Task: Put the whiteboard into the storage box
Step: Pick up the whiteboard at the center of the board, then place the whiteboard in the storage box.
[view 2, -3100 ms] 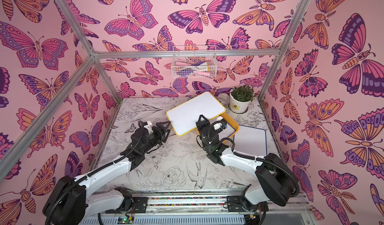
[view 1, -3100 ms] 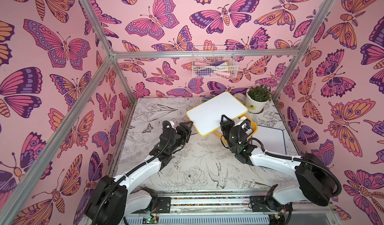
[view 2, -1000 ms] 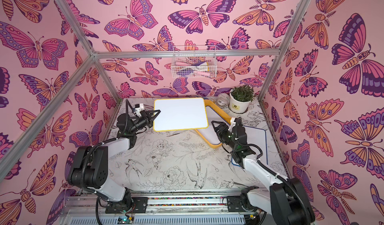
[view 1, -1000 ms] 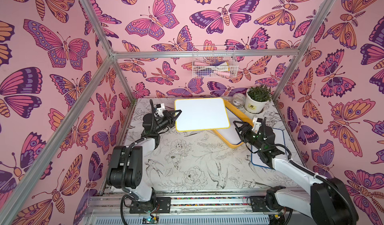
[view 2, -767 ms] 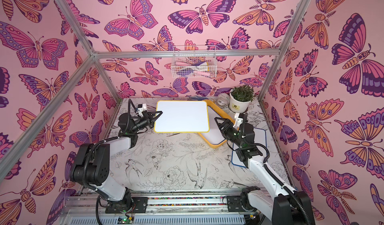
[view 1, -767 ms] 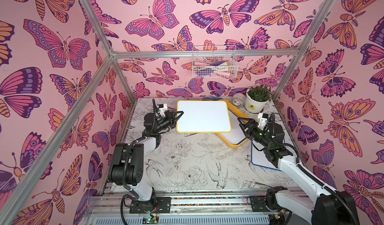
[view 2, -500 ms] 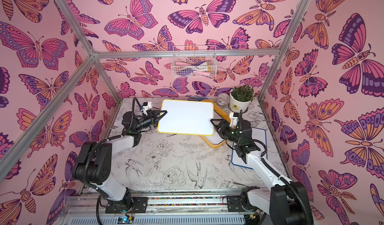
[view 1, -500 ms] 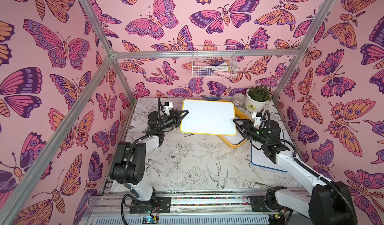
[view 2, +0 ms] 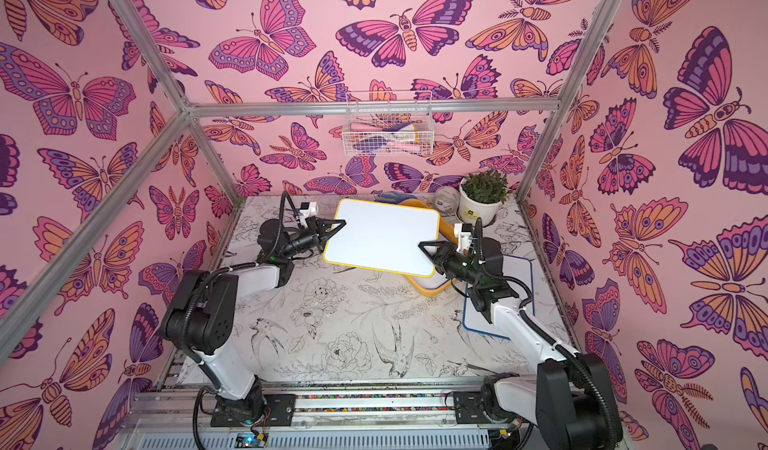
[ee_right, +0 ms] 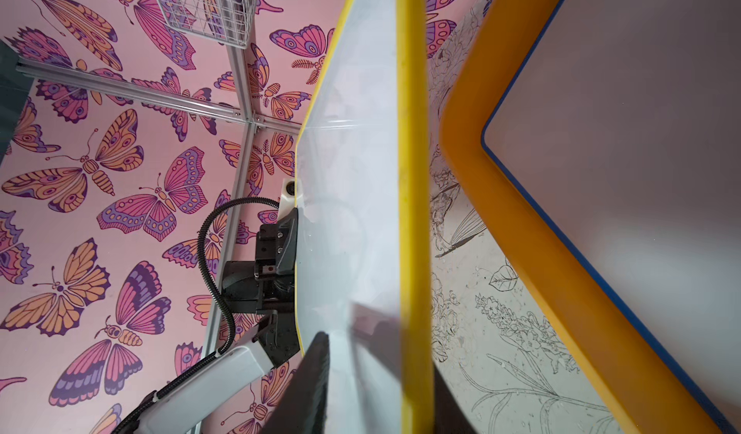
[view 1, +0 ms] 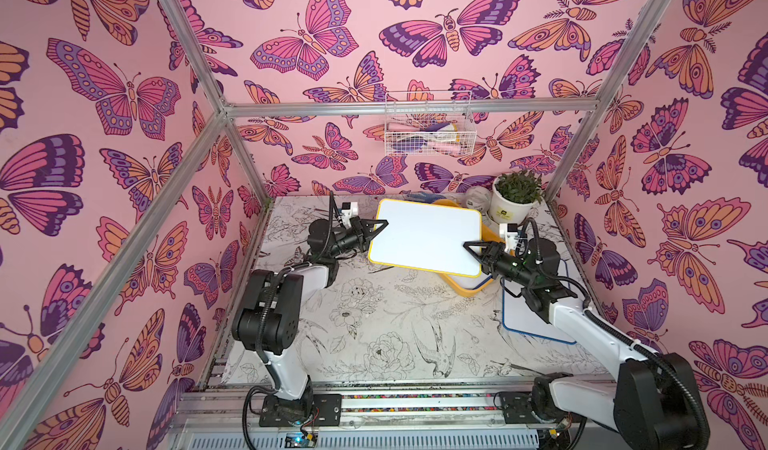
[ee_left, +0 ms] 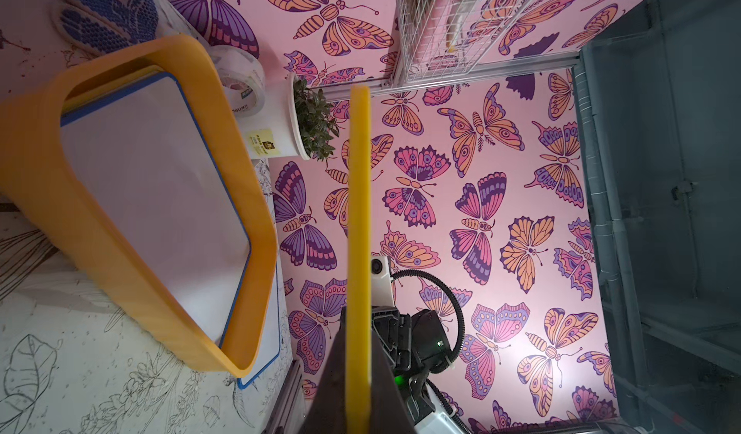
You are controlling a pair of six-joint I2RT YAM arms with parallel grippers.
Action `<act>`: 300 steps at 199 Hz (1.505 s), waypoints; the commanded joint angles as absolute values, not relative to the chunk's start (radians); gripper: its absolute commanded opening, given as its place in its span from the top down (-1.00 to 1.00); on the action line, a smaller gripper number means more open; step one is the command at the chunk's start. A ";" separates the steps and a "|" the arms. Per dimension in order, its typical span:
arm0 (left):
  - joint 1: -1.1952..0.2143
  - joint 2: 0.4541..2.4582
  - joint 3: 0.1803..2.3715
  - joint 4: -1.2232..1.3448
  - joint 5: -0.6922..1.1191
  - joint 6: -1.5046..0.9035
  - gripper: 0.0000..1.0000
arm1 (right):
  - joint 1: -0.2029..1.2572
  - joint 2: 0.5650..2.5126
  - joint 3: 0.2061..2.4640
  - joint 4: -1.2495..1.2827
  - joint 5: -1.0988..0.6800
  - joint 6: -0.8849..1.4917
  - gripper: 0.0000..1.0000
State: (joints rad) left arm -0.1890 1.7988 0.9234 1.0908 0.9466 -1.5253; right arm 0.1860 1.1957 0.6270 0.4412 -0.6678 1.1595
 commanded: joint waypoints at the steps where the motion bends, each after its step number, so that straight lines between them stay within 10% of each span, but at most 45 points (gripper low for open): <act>1: -0.209 1.832 0.965 1.178 0.937 -1.522 0.84 | 0.187 1.160 0.640 0.543 -0.705 1.173 0.50; 55: -0.226 1.883 1.028 1.154 0.931 -1.515 0.52 | 0.187 1.125 0.619 0.580 -0.649 1.215 1.00; 98: -0.223 1.834 1.089 0.928 0.929 -1.377 -0.12 | 0.187 1.066 0.594 0.570 -0.514 1.254 1.00; 205: -0.205 1.502 1.224 -0.216 0.520 -0.636 -0.99 | 0.189 0.799 0.532 0.286 -0.088 1.242 1.00; 300: -0.321 1.465 1.262 -0.351 0.390 -0.375 -0.99 | 0.255 0.924 0.512 0.350 0.197 1.294 1.00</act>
State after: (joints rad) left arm -0.3210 1.5036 1.2690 -0.3191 0.4213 -0.4713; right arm 0.2344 0.9180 0.4870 0.2165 0.0940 1.2572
